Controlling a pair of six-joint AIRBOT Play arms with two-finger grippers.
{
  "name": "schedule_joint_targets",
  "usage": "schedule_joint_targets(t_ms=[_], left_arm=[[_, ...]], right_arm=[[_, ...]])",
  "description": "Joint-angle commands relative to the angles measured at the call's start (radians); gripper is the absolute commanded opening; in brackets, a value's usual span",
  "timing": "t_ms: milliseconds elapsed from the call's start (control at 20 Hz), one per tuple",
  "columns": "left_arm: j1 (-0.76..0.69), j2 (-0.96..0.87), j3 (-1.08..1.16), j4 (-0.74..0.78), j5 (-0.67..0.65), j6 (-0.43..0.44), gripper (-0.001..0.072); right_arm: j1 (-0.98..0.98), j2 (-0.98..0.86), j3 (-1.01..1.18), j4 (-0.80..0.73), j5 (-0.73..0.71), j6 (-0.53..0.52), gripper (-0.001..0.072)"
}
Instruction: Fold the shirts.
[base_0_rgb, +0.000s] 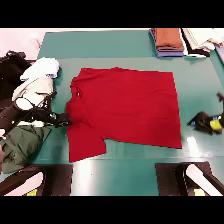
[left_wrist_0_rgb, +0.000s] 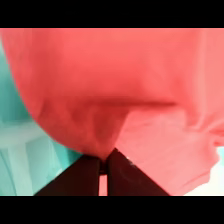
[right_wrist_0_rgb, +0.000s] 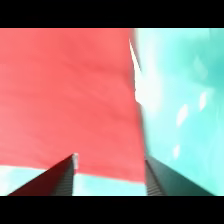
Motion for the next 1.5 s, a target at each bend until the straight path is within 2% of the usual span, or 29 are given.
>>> schedule_joint_targets(t_ms=[0, 300, 400, 550, 600, 800, 900, 1050, 1250, 1450], left_arm=[[-0.003, 0.001, 0.036, -0.005, 0.0, 0.006, 0.0025], [-0.003, 0.001, 0.036, -0.005, 0.002, 0.005, 0.0026], [-0.003, 0.001, 0.036, -0.005, 0.002, 0.005, 0.0025], [-0.003, 0.019, 0.055, -0.005, 0.0, 0.002, 0.0024], [-0.003, 0.054, 0.071, -0.004, 0.001, -0.009, 0.0024], [-0.003, 0.245, 0.28, 0.002, -0.051, -0.057, 0.0024], [-0.003, 0.326, 0.482, 0.002, -0.071, -0.076, 0.0024], [-0.003, 0.388, 0.839, 0.01, -0.032, -0.089, 0.0025], [-0.003, 0.391, 1.239, 0.029, 0.008, -0.095, 0.0024], [-0.003, 0.388, 1.431, 0.119, 0.057, -0.143, 0.0024]], right_arm=[[-0.106, -0.042, -0.187, -0.068, -0.015, -0.042, 0.0428], [0.039, -0.111, -0.283, -0.014, -0.145, -0.033, 0.0423], [0.101, -0.147, -0.276, 0.045, -0.172, -0.034, 0.0243], [0.211, -0.142, -0.209, 0.094, -0.172, -0.034, 0.005], [0.249, -0.12, -0.168, 0.093, -0.158, -0.034, 0.0017], [0.369, 0.044, 0.121, 0.091, -0.064, -0.016, 0.0017], [0.398, 0.131, 0.335, 0.091, -0.056, 0.002, 0.0017], [0.404, 0.225, 0.68, 0.086, -0.097, 0.016, 0.0017], [0.343, 0.257, 1.075, 0.08, -0.087, 0.016, 0.0016], [0.202, 0.191, 1.405, 0.08, -0.001, 0.051, 0.0017]])
